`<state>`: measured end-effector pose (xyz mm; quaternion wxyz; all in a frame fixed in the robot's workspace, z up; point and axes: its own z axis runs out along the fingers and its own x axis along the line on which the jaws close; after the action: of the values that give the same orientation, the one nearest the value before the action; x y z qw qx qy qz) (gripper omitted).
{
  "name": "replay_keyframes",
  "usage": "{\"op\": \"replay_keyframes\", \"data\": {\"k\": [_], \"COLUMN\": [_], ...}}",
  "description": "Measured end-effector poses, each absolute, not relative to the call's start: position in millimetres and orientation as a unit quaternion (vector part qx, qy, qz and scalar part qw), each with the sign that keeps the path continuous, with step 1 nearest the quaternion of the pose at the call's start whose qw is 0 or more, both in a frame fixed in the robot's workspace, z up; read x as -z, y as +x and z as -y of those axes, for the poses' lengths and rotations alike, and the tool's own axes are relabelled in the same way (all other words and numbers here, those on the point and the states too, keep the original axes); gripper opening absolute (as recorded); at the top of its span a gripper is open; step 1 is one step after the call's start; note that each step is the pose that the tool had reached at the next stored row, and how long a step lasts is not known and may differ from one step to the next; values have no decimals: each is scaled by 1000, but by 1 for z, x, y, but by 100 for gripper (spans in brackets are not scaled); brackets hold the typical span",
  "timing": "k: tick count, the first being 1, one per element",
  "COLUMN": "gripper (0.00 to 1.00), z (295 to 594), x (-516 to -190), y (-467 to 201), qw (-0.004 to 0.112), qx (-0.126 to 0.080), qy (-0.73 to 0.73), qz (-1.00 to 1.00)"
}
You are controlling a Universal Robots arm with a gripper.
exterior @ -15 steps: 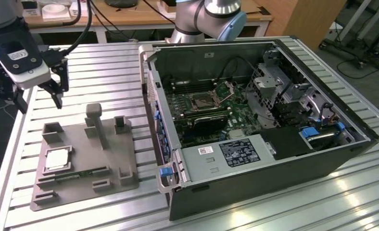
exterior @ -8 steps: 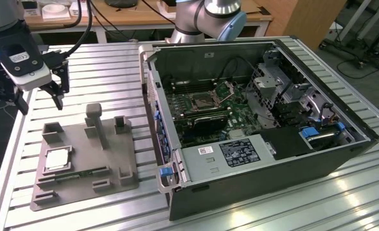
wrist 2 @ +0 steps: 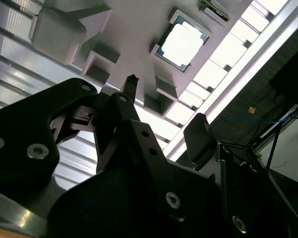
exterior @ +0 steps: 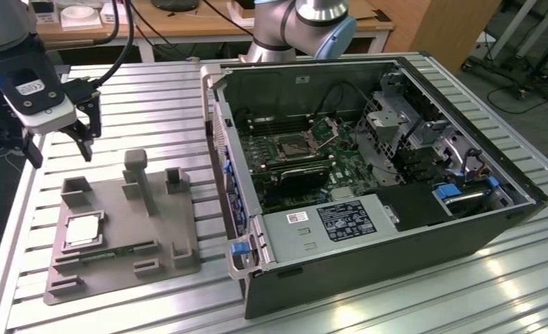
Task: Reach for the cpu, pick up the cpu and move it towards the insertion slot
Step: 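Reach for the cpu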
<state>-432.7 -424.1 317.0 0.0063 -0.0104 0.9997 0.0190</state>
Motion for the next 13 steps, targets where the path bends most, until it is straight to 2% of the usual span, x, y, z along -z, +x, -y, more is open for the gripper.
{"op": "replay_keyframes", "data": {"k": [13], "gripper": [65], "z": [425], "x": [-310], "y": [-433], "qw": [6], "qx": [-19], "qy": [-10], "qz": [-1000]}}
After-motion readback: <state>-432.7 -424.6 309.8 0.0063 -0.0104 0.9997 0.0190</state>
